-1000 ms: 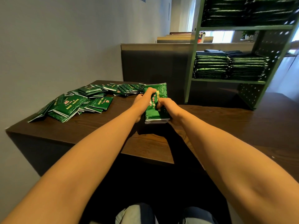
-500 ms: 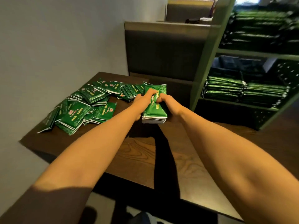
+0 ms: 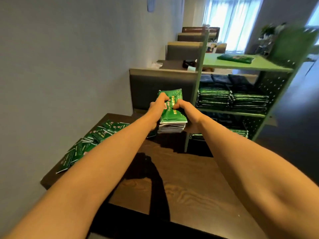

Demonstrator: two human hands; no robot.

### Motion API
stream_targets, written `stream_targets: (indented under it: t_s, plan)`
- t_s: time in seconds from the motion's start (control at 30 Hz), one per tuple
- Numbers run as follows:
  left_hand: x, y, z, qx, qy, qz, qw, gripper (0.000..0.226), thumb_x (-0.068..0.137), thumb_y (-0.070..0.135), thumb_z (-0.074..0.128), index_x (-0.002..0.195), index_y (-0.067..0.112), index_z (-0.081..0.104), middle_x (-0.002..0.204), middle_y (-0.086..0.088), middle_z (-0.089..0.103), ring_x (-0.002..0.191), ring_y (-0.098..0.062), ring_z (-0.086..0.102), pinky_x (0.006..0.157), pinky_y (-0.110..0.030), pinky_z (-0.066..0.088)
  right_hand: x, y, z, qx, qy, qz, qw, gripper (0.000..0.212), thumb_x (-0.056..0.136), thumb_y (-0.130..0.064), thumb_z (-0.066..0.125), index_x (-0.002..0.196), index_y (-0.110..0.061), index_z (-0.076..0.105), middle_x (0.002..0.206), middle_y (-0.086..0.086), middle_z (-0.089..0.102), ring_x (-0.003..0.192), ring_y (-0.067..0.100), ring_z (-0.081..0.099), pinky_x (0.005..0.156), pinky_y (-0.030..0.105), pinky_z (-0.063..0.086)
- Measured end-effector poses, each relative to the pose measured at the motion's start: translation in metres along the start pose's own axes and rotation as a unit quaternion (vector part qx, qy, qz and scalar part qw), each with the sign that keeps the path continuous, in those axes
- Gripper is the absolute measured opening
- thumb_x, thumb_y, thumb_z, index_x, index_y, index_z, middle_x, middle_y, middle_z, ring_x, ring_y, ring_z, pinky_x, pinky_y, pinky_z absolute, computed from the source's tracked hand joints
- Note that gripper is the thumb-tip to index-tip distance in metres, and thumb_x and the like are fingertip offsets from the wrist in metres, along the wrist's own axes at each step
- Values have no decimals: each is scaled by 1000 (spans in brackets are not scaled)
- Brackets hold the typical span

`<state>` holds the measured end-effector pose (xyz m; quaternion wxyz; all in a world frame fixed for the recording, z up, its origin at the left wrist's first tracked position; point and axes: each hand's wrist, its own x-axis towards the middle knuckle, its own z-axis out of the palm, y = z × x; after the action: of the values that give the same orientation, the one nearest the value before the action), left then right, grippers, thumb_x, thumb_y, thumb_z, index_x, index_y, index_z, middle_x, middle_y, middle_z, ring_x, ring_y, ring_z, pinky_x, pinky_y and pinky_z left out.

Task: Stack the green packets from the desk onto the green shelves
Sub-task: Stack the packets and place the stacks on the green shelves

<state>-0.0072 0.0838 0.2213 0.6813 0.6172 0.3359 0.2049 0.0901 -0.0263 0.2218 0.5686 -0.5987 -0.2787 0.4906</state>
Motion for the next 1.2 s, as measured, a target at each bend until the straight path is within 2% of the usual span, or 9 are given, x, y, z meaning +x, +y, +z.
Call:
stream_targets:
  t_s: [0.1, 0.23, 0.4, 0.5, 0.63, 0.87, 1.0, 1.07, 1.2]
  plan:
    - [-9, 30, 31, 27, -43, 21, 999, 83, 54, 52, 60, 121, 4, 60, 110, -23, 71, 102, -40, 68, 98, -54, 51, -27, -22, -27, 42, 21, -31, 998, 34, 93, -26, 41, 103, -6, 67, 97, 15, 72, 83, 29, 68, 81, 38, 52]
    - [-42, 67, 80, 48, -79, 62, 994, 50, 67, 46, 57, 103, 12, 65, 94, -9, 72, 86, -26, 67, 83, -38, 52, -59, -50, -67, 57, 60, -71, 994, 34, 93, -27, 41, 97, -8, 68, 88, 13, 73, 75, 28, 69, 75, 36, 54]
    - [-43, 96, 134, 46, -57, 117, 990, 70, 61, 58, 60, 114, 12, 62, 109, -12, 71, 93, -27, 69, 76, -41, 58, -93, -86, -111, 42, 108, -120, 986, 30, 96, -33, 52, 106, -11, 70, 93, 10, 76, 81, 26, 72, 77, 34, 57]
    - [-34, 114, 160, 29, -22, 145, 989, 76, 55, 62, 61, 111, 11, 63, 108, -11, 70, 98, -28, 67, 89, -49, 56, -106, -107, -128, 35, 107, -146, 983, 29, 100, -35, 53, 104, -13, 71, 94, 10, 76, 83, 26, 72, 82, 36, 56]
    - [-19, 134, 184, 9, 11, 146, 989, 93, 44, 68, 59, 117, 11, 63, 109, -8, 69, 99, -28, 66, 89, -48, 56, -107, -130, -152, 20, 93, -149, 984, 34, 97, -41, 56, 108, -13, 71, 99, 11, 75, 90, 27, 71, 90, 39, 55]
    - [15, 153, 215, -69, 18, 99, 993, 74, 67, 49, 70, 127, 8, 53, 112, -14, 67, 93, -30, 69, 80, -48, 60, -75, -178, -197, -75, 157, -123, 977, 46, 93, -37, 66, 128, -7, 61, 107, 14, 75, 90, 28, 75, 73, 38, 62]
    - [44, 164, 226, -65, 35, 66, 995, 75, 77, 49, 73, 136, 12, 46, 128, -9, 58, 110, -30, 61, 87, -48, 57, -42, -193, -213, -75, 255, -153, 952, 46, 86, -35, 76, 119, -5, 65, 96, 14, 72, 82, 29, 73, 64, 36, 61]
    - [59, 171, 230, -42, 35, 59, 997, 72, 83, 52, 70, 137, 12, 45, 129, -7, 55, 114, -30, 58, 82, -43, 58, -25, -199, -222, -54, 285, -166, 943, 49, 83, -37, 79, 118, -6, 64, 102, 13, 71, 88, 27, 70, 70, 36, 59]
    - [82, 179, 232, 31, 59, 65, 996, 43, 91, 52, 56, 109, 13, 54, 100, -9, 57, 76, -20, 49, 56, -26, 38, -1, -206, -237, -40, 297, -172, 938, 57, 78, -44, 80, 121, -8, 64, 111, 13, 72, 92, 25, 67, 74, 35, 54]
